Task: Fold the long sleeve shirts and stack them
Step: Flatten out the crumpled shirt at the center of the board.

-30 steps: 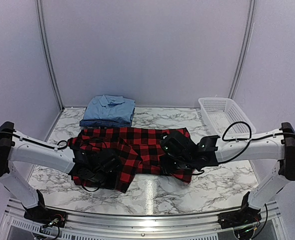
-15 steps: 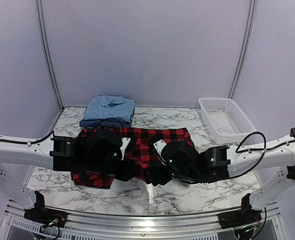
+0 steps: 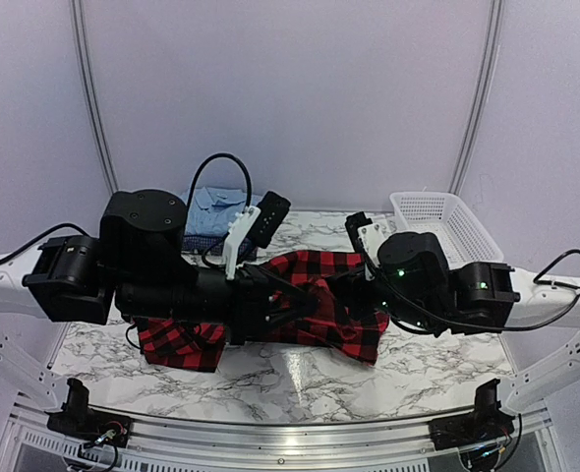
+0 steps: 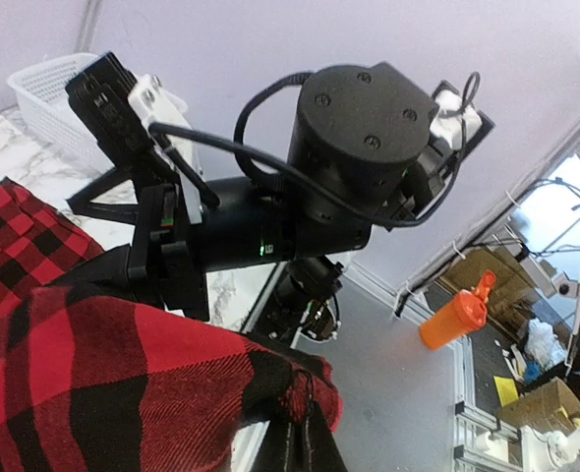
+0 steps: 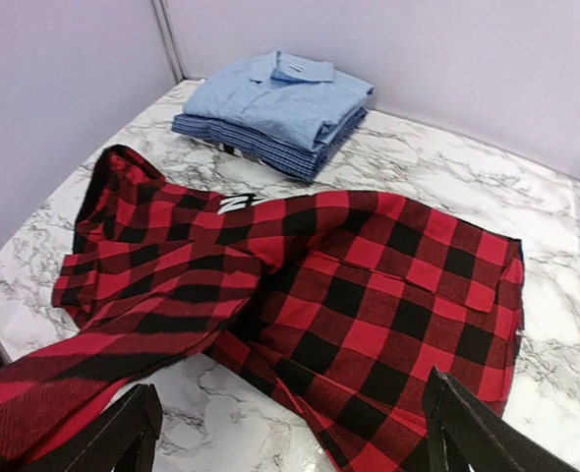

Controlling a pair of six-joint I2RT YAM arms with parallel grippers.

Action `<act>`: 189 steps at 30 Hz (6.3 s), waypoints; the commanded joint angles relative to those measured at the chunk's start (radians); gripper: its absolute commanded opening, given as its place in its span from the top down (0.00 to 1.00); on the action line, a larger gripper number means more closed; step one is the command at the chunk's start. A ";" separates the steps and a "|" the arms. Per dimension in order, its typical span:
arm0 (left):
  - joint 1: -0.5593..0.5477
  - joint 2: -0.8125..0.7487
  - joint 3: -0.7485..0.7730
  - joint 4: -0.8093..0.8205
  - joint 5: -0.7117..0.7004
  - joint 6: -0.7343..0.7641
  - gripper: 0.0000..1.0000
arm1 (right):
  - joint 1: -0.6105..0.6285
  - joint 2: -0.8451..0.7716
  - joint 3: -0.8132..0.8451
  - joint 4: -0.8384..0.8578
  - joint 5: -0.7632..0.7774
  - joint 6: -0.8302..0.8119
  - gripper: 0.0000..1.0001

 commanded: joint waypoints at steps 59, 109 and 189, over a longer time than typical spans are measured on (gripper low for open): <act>1.087 0.971 0.697 0.169 0.443 0.015 1.00 | -0.757 0.773 0.266 0.174 -0.368 -0.197 0.32; 1.120 0.257 -0.404 0.031 -0.023 -0.028 0.39 | -0.811 0.811 0.188 0.185 -0.516 -0.061 0.62; 1.131 0.347 -0.282 0.096 0.054 0.007 1.00 | -0.706 0.726 0.220 0.061 -0.375 -0.043 0.67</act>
